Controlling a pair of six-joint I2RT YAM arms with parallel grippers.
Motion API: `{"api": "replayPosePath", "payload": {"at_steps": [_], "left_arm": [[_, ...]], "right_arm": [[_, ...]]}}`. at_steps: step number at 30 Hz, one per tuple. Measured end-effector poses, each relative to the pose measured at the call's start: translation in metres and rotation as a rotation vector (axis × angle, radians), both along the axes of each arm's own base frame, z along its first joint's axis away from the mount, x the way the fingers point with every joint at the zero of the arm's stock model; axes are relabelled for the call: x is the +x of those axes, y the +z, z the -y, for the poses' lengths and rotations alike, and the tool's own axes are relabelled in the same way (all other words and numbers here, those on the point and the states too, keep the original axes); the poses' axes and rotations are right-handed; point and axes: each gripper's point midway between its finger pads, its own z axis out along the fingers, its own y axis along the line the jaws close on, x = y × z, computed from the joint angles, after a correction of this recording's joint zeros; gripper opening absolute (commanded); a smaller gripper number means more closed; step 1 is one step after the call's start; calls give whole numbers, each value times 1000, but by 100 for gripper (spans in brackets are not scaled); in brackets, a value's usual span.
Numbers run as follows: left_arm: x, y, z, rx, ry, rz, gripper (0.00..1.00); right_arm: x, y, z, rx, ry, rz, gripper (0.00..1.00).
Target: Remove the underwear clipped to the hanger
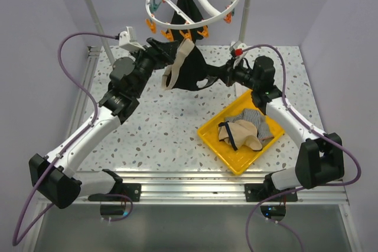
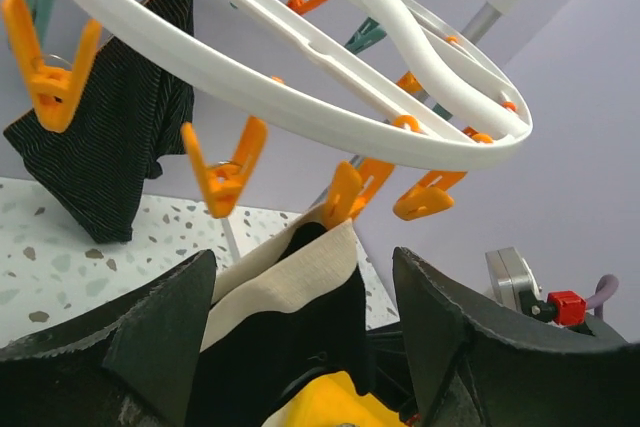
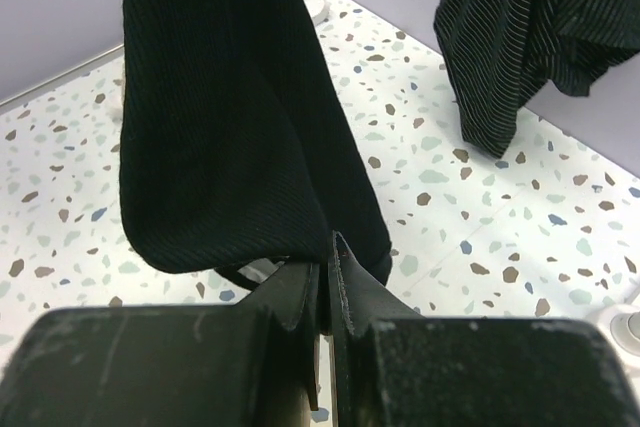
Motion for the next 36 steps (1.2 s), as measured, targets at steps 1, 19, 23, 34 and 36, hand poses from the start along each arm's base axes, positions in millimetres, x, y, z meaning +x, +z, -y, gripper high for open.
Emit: {"api": "replayPosePath", "payload": {"at_steps": [1,19,23,34,36], "left_arm": [[1,0,6,3,-16,-4,74],[33,1,35,45,2,-78,74],[33,0,32,62,14,-72,80],[7,23,9,86,41,6,81],[7,24,6,84,50,10,79]], "right_arm": [[-1,0,-1,-3,3,3,0],[-3,0,-7,-15,20,18,0],[-3,0,-7,-14,20,18,0],[-3,0,-7,-15,19,19,0],[-3,0,-7,-15,19,19,0]]}}
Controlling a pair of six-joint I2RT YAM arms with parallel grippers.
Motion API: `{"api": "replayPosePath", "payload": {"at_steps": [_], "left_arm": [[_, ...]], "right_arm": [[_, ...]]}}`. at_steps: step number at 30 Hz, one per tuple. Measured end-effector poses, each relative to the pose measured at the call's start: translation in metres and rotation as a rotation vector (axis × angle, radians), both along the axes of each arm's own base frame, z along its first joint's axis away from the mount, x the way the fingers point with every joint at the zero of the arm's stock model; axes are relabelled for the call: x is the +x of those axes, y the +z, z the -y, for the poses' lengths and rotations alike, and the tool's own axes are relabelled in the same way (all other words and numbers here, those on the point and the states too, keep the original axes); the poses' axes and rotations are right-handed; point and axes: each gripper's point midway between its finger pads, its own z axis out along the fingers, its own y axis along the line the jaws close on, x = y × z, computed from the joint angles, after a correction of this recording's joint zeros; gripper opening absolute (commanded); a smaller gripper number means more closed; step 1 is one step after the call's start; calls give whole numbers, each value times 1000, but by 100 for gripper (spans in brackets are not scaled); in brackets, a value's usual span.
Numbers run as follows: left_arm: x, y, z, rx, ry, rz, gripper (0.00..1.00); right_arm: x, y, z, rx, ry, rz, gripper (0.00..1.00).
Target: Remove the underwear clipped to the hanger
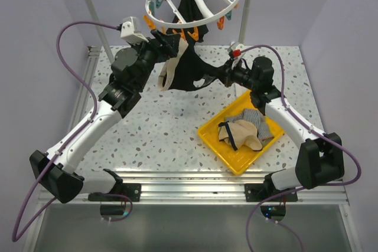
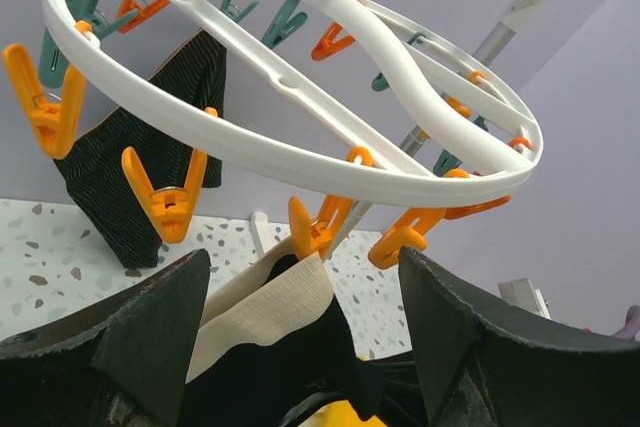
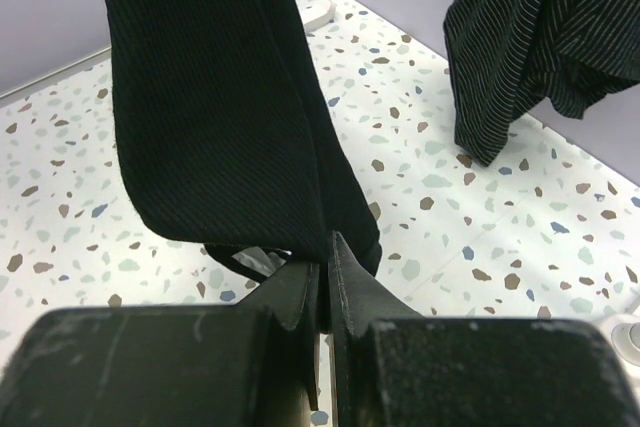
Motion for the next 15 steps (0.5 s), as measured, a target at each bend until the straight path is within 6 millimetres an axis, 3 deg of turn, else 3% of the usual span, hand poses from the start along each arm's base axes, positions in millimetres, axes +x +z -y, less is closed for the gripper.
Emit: {"api": "replayPosePath", "payload": {"at_steps": [15], "left_arm": [[28,-37,23,52,-22,-93,74]], "right_arm": [[-2,0,-3,0,7,0,0]]}}
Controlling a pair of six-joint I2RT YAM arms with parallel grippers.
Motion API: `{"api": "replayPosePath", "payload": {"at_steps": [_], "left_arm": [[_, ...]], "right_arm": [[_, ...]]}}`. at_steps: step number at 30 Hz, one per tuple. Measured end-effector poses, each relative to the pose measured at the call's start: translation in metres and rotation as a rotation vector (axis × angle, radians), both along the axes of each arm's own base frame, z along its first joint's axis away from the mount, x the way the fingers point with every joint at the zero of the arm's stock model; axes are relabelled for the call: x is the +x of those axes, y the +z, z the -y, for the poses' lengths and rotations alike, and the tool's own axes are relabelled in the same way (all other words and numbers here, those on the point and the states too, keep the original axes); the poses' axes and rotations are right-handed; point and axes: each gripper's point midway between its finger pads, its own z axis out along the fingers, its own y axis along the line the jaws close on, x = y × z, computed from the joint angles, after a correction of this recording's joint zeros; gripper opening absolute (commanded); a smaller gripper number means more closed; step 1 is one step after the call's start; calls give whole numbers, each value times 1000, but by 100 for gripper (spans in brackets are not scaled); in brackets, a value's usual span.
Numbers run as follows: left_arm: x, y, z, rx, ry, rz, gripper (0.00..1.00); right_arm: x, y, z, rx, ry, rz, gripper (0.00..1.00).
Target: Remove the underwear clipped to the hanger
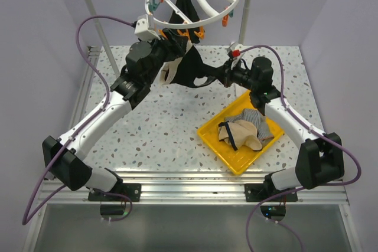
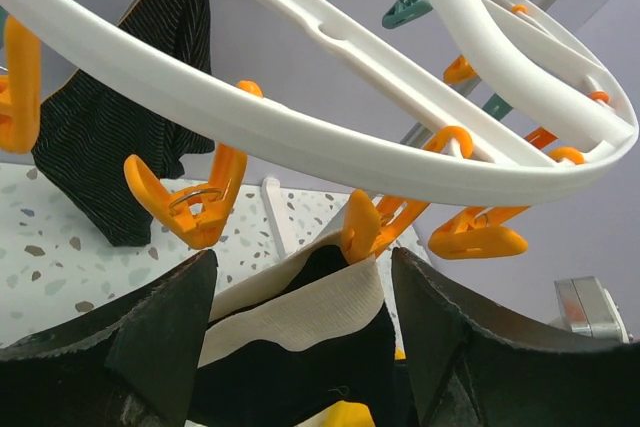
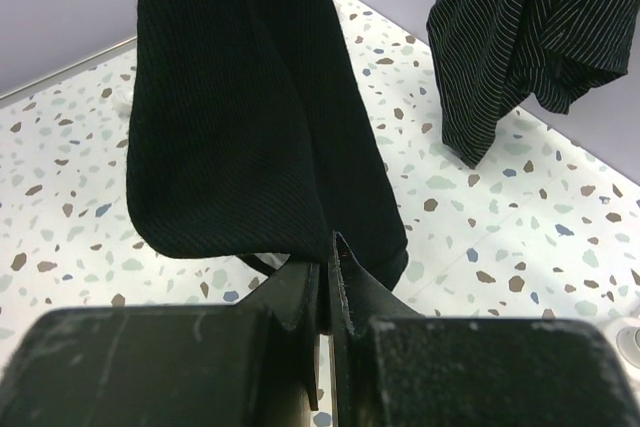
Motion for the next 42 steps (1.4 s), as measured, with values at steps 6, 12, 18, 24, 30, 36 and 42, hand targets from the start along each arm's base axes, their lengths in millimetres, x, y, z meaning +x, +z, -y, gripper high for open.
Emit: {"api": "replayPosePath", "payload": {"at_steps": [6,12,18,24,30,36,42], "left_arm": [[2,8,4,-9,-14,12,74],[2,10,5,-12,-18,15,73],[8,7,6,-9,-3,9,73],[16,14,7,-16,15,19,72],[20,22,8,-26,26,36,63],[23,22,8,-23,34,41,50],[24,24,9,-31,34,51,15]], "right_arm": [[-1,0,-2,0,5,0,0],[-1,0,-3,0,7,0,0],[-3,0,-5,0,13,0,0],[-4,0,-8,0,20,0,0],[-4,-2,-10,0,24,1,0],[-2,-2,-11,2,24,5,0],[-2,-2,-11,3,24,8,0]]}}
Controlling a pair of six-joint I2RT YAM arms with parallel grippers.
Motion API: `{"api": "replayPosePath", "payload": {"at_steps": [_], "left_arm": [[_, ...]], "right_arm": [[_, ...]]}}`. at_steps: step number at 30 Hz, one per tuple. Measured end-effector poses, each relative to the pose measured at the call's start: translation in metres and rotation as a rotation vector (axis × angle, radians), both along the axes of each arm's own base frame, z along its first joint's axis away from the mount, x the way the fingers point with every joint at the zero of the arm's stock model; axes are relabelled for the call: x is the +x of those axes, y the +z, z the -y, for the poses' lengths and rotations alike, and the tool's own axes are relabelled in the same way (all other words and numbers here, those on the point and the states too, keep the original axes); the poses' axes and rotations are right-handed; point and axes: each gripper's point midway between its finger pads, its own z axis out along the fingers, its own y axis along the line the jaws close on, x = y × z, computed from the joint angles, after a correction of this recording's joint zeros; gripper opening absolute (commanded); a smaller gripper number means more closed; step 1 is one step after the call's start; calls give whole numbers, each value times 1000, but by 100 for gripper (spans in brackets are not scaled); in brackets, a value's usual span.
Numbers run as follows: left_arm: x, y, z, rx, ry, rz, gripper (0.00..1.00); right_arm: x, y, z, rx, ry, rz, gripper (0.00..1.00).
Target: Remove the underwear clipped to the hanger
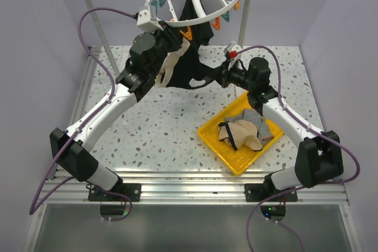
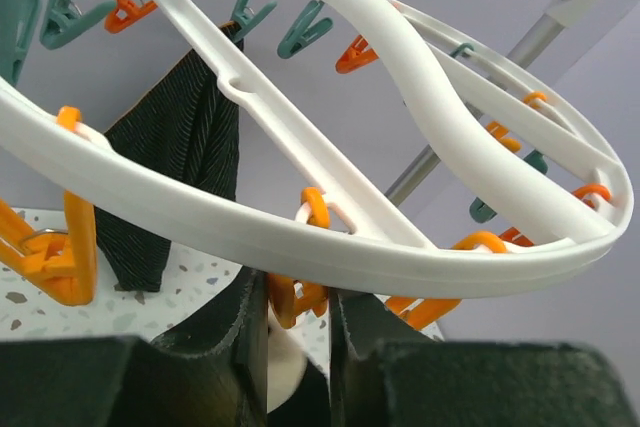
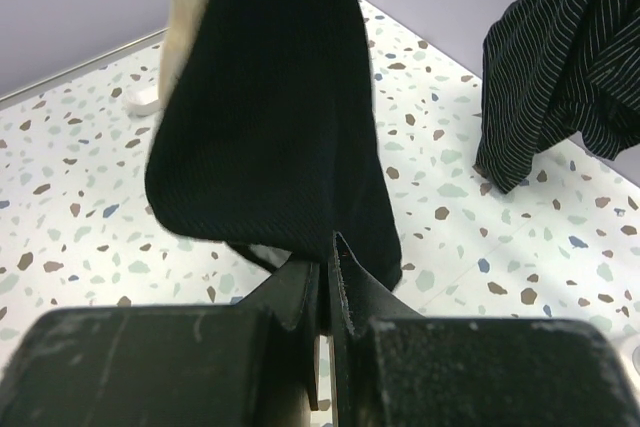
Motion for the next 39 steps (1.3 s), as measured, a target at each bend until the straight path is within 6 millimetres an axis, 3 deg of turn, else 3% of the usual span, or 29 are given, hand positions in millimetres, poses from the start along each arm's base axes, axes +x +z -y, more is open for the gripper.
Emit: {"api": "replayPosePath", "payload": {"at_steps": [2,4,7,8,11,16,23,31,37,39], "left_arm": [[0,2,0,-3,-1,8,9],[0,3,0,-5,-1,12,9],[0,5,0,-9,-2,19,36],[0,6,0,-8,-2,21,51],[-1,6,2,-10,-9,22,68],[-3,5,3,-9,-25,25,80],[-20,5,-1,-2,-60,33,84],[-43,10,-8,37,-98,68,87],[-58,-6,-14,116,-121,69,88],[-66,-15,-19,160,-128,72,90]], "right_arm": [[0,0,0,0,0,0,0],[0,0,0,0,1,0,0],[0,0,0,0,1,0,0],[0,0,0,0,1,0,0],[0,-1,0,-1,1,-1,0],[1,-4,0,-8,0,-4,8],[2,-20,1,-50,3,-4,19],[4,-31,3,-97,11,12,21],[1,-40,5,-133,19,3,36],[-1,-44,6,-147,28,-6,48]]}}
